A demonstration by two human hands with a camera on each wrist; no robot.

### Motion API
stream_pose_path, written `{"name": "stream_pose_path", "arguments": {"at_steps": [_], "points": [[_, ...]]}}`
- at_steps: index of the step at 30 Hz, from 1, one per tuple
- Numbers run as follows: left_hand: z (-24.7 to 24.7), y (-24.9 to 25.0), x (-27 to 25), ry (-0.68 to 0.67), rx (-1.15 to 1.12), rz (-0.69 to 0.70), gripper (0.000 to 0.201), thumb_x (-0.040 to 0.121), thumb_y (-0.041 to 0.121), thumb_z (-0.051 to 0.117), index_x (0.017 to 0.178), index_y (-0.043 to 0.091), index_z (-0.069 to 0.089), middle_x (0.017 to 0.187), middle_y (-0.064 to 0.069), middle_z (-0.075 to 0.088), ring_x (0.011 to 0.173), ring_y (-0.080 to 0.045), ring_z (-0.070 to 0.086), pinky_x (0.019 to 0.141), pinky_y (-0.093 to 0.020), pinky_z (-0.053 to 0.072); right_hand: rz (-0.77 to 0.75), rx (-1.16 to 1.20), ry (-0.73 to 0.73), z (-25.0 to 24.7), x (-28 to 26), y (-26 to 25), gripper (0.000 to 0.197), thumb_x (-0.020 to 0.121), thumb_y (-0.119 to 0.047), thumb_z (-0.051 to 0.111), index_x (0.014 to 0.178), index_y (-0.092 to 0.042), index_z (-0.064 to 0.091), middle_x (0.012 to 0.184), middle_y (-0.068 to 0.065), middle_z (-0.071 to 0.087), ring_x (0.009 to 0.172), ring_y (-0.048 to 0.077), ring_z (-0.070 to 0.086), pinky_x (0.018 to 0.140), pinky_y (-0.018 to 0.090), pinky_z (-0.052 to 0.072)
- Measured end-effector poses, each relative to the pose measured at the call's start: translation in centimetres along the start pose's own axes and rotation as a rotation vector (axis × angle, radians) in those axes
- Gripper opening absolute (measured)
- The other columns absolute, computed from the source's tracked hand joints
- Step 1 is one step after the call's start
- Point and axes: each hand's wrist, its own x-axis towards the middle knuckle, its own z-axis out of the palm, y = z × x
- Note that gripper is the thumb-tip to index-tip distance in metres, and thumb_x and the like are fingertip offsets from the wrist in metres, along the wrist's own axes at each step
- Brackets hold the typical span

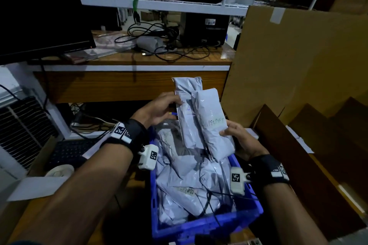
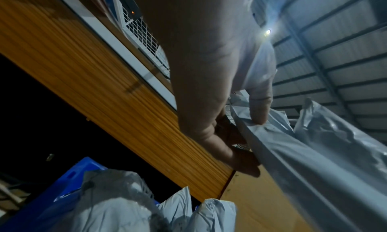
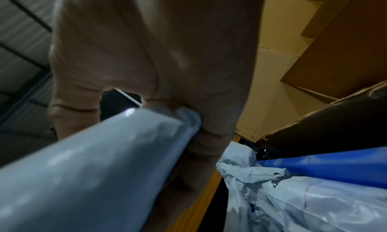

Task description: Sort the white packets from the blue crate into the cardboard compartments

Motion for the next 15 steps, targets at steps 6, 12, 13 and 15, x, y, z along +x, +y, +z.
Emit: {"name": "stream_pose_path", "arguments": {"at_steps": [6, 12, 13, 15], "points": [[0.9, 0.5, -0.4, 0.031, 0.016, 0.059, 0.045, 0.094, 0.035, 0.077, 0.136, 0.023, 0.068, 0.135, -0.006, 0.072, 0.126, -0.029, 0.067, 0.104, -0.054, 0.056, -0.015, -0.055, -0.036, 0.1, -1.0, 0.2, 0.049, 0.085, 0.003, 0.062, 0.134, 0.001, 0.066, 0.137, 0.03, 0.065, 0.121, 0.045, 0.062, 0.111, 0.064, 0.041], [1.9, 1.6, 0.9, 0.112, 0.019, 0.121, 0.054, 0.087, 0.017, 0.086, 0.133, -0.002, 0.066, 0.126, -0.017, 0.075, 0.116, -0.034, 0.072, 0.096, -0.044, 0.06, -0.003, -0.172, -0.067, 0.4, -1.9, 0.1, 0.052, 0.084, 0.002, 0.068, 0.136, 0.004, 0.063, 0.134, 0.027, 0.068, 0.125, 0.052, 0.062, 0.108, 0.065, 0.047], [2.1, 1.8, 0.9, 0.14, 0.021, 0.103, 0.06, 0.081, 0.021, 0.091, 0.132, -0.002, 0.067, 0.124, -0.015, 0.076, 0.116, -0.034, 0.073, 0.099, -0.046, 0.059, -0.006, -0.18, -0.064, 0.4, -2.0, 0.1, 0.051, 0.085, 0.003, 0.069, 0.135, 0.002, 0.064, 0.132, 0.027, 0.069, 0.124, 0.051, 0.063, 0.108, 0.065, 0.048], [2.1, 1.6, 1.5, 0.235, 0.005, 0.058, 0.084, 0.063, 0.035, 0.101, 0.132, 0.001, 0.067, 0.121, -0.012, 0.078, 0.112, -0.032, 0.075, 0.102, -0.053, 0.058, -0.017, -0.197, -0.058, 0.4, -2.2, 0.0, 0.046, 0.087, 0.007, 0.07, 0.133, 0.0, 0.066, 0.131, 0.025, 0.07, 0.12, 0.045, 0.067, 0.107, 0.066, 0.049]]}}
